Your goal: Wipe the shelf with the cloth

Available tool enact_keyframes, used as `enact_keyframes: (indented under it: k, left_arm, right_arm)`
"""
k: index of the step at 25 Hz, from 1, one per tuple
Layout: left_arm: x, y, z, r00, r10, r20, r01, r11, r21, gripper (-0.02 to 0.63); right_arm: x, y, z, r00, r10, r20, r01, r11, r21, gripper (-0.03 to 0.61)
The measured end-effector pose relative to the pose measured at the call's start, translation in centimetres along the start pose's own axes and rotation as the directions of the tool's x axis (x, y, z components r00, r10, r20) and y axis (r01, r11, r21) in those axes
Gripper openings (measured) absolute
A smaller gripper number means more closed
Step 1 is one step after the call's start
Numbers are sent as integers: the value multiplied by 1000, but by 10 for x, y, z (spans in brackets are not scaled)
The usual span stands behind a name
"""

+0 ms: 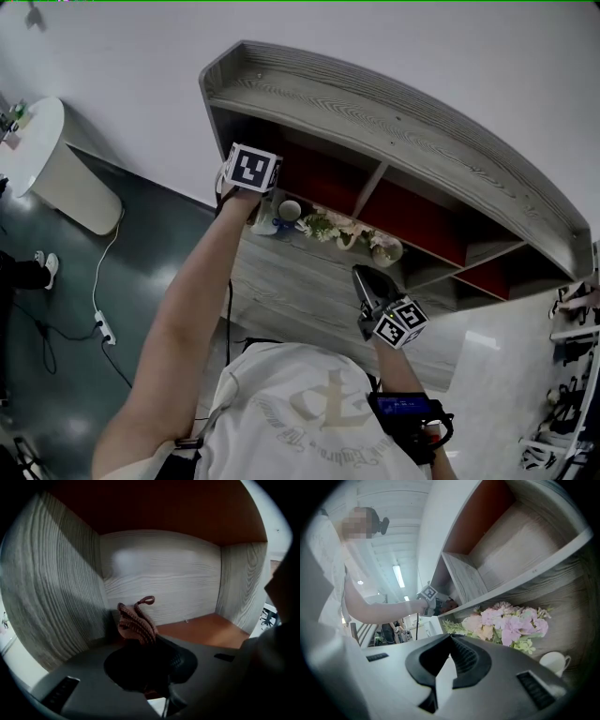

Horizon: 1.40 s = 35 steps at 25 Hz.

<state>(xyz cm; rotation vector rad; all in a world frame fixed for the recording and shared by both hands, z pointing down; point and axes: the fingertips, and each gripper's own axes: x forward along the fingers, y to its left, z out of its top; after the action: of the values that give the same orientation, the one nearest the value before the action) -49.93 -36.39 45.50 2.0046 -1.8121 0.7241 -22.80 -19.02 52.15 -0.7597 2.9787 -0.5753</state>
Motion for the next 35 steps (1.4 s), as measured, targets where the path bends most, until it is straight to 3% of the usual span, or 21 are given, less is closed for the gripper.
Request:
enact_keyframes:
  k: [3, 6, 11, 20, 28, 35]
  left_arm:
    - [0, 10, -3, 999, 37, -10, -37, 999, -7, 63]
    - [-8, 34, -6, 991, 131, -30, -130, 991, 30, 61]
    - [-9, 15, -6, 999, 45, 21, -45, 999, -16, 61]
    - [-35, 32, -25, 991, 90, 98, -85, 995, -53, 61]
    - [-68, 21, -50, 963, 49, 264, -21, 994, -107, 62]
    - [-87, -18, -83, 943, -20, 333, 60, 992, -108, 63]
  right_arm:
    - [-2, 0, -1, 1000, -8, -2, 8, 1000, 5, 5]
    - [6, -1, -1, 1000, 1, -1, -1, 1000, 2, 5]
    - [3, -4, 1, 1000, -2, -4, 2, 1000, -9, 6]
    - [0, -3, -3, 1000, 2, 1, -2, 1000, 8, 5]
    - [-4, -3, -8, 1000, 7, -6, -7, 1000, 10, 5]
    - [-7, -7, -9, 1000, -3, -6, 3, 1000, 12, 5]
